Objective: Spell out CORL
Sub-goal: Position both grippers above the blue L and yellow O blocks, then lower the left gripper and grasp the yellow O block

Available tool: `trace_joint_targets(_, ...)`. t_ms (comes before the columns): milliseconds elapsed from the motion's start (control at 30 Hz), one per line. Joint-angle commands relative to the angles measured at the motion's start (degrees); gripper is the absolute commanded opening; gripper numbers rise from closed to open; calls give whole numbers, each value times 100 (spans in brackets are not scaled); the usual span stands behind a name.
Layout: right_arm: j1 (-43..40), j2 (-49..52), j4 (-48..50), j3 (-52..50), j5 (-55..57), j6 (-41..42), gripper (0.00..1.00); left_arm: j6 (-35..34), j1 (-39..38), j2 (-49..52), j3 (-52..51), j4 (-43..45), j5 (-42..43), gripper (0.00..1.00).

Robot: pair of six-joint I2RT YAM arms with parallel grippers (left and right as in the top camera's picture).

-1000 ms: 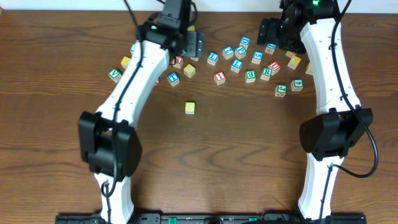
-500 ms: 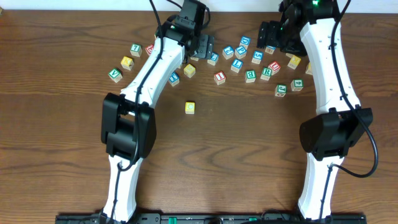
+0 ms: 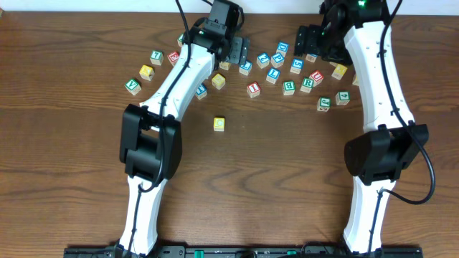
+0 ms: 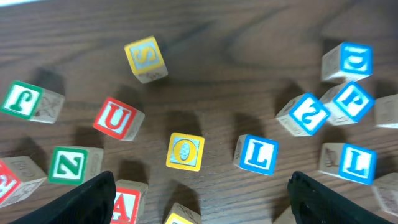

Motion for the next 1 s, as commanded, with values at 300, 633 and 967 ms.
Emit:
trace_joint_targets(300,59,-37,-31,59,33,-177,95,393,26,575,111,199,-151,81)
trace_joint_targets(633,59,-37,-35,59,35,-179,96,391,35,691,87,348,-481,70)
trace_joint_targets(967,59,-37,-48,59,125,-197,96,389,22,999,79,378,-479,65)
